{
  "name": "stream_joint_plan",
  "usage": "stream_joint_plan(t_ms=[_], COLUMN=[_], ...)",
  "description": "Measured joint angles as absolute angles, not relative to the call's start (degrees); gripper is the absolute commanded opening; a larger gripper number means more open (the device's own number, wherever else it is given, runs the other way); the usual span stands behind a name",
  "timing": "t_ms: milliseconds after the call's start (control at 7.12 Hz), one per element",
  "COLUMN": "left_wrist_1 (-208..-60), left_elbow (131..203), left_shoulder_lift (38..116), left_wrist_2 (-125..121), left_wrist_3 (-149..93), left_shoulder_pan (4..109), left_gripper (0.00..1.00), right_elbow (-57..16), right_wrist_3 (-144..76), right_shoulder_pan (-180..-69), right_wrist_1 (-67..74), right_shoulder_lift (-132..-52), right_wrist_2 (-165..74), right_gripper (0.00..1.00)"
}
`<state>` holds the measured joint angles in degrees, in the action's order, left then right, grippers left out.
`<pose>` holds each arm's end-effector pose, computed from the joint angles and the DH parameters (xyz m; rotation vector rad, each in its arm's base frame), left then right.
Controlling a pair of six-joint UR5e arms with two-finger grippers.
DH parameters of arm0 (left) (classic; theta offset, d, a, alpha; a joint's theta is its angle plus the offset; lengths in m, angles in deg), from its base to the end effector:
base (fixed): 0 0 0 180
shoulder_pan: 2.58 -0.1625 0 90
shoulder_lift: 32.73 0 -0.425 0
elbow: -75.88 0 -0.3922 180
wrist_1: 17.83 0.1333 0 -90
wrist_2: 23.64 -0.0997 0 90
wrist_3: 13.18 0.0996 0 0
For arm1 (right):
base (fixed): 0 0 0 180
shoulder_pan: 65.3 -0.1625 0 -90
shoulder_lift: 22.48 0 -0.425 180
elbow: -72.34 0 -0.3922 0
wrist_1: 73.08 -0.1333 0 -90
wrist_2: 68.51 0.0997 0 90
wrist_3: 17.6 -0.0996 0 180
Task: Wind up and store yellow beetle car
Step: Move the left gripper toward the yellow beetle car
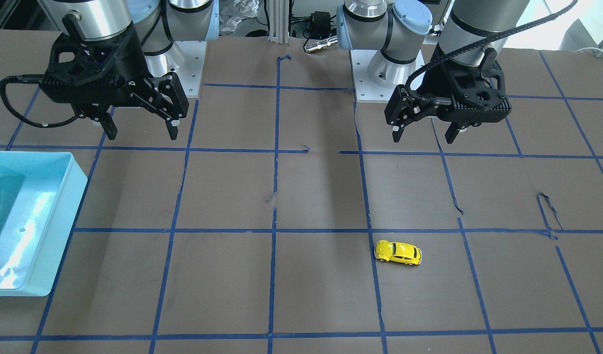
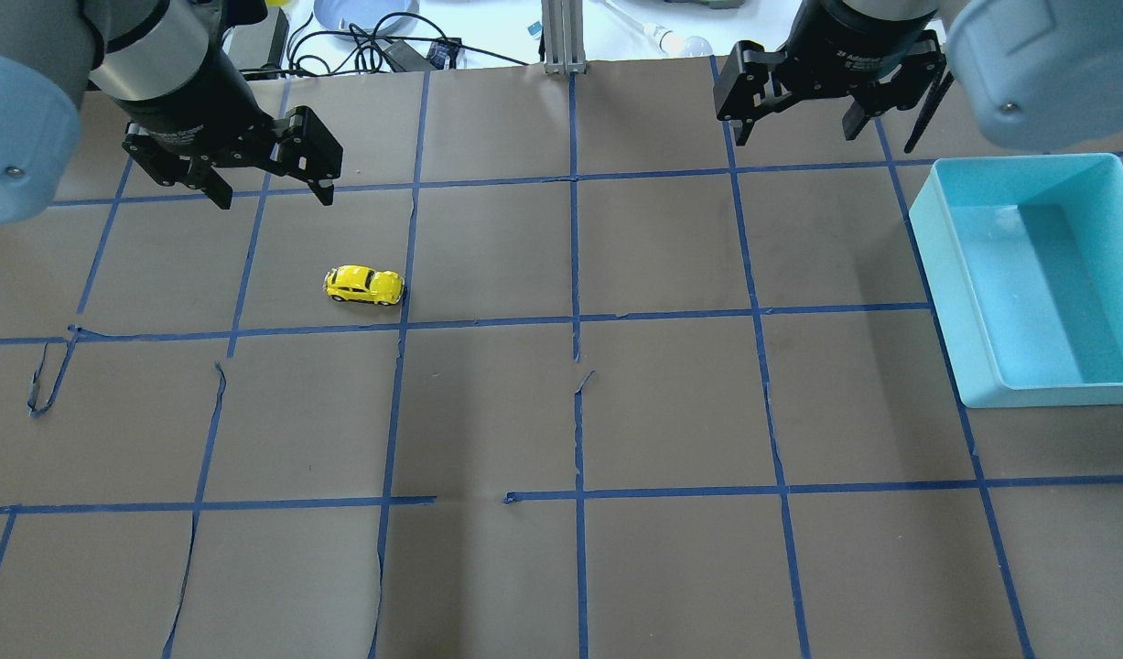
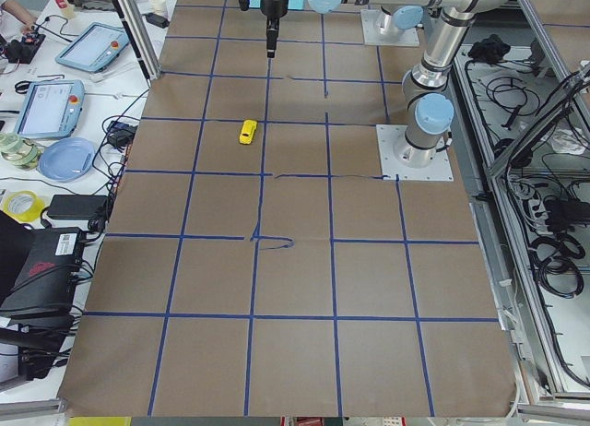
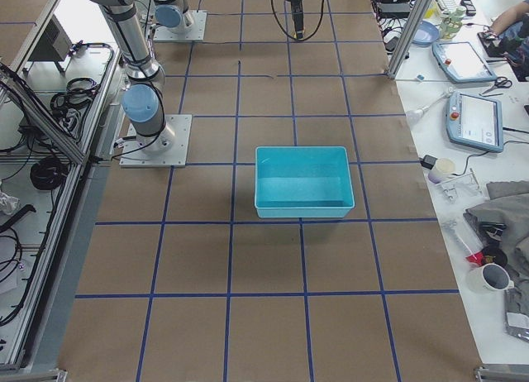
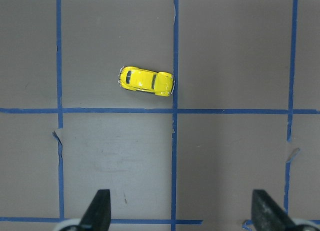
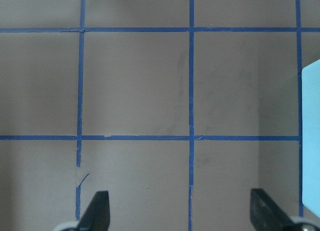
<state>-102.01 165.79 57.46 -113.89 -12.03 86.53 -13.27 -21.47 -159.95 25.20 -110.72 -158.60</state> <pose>-0.1250 -0.5047 0.4976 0.0068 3.1316 -0.1563 0.1750 -0.5091 0.5264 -0.0210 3.1148 -0.2968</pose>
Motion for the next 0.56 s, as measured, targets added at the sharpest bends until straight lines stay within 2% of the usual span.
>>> stream_joint_plan(t_ms=[561], left_wrist_1=[-100.4], left_elbow=[166.3], left_shoulder_lift=[58.5], left_wrist_2=[-114.2], left_wrist_3=[-6.6], left_shoulder_pan=[86.6], left_gripper=[0.97], right_elbow=[-13.2], right_wrist_3=[-21.5], right_shoulder_pan=[-160.0], right_wrist_1=[25.2], right_shoulder_lift=[-110.7], right_wrist_2=[-158.6], right_gripper=[1.0])
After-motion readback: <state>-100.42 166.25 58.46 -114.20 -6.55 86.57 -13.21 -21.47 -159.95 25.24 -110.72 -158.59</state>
